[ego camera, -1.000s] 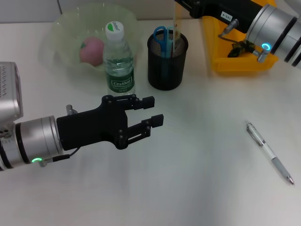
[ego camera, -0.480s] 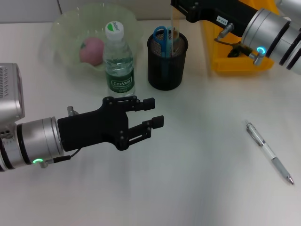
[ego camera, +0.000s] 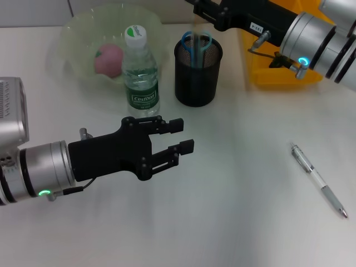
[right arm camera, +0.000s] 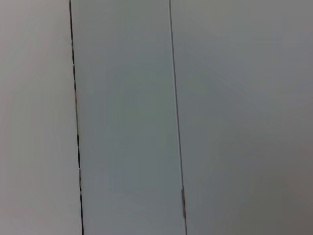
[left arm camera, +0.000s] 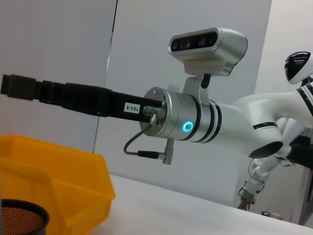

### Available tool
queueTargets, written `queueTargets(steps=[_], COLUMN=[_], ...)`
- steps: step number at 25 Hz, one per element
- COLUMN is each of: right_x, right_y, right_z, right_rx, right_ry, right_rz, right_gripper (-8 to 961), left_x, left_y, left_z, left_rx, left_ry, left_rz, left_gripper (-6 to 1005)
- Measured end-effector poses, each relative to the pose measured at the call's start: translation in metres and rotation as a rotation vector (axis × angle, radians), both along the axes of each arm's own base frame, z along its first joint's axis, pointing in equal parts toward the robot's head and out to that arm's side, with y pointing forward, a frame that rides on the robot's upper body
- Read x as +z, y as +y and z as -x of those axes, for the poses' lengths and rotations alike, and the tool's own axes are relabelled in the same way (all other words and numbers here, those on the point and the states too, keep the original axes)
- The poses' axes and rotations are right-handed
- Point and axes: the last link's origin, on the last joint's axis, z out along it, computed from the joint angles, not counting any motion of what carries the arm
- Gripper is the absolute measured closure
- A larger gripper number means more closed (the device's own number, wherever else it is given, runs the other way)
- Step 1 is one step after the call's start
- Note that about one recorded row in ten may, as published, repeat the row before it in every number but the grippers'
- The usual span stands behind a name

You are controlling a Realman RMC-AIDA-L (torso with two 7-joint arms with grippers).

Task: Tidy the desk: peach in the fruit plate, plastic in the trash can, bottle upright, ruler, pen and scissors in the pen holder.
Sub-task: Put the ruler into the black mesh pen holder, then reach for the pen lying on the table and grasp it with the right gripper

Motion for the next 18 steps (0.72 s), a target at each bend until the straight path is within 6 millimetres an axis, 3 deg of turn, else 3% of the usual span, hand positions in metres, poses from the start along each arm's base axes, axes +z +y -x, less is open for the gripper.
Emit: queueTargets(steps=[3,9,18], right_x=[0.0,0.006,0.065], right_y=[-0.001,-0.007,-0.049], right_z=[0.0,-0.001,-0.03], right_rx=[0.001,0.015,0.012], right_ry=[0.003,0.056,0.146], right_rz=[0.001,0.029,0.083], right_gripper=[371,366,365], left_x=[0.0,0.0,0.0], left_y=[0.0,-0.001,-0.001], left_z=[0.0,0.001,0.001], left_rx=[0.002,0.004,0.005], left_ry=[-0.001,-0.002,-0.002], left_rz=[0.002,0.002,0.001], left_gripper=[543,544,543])
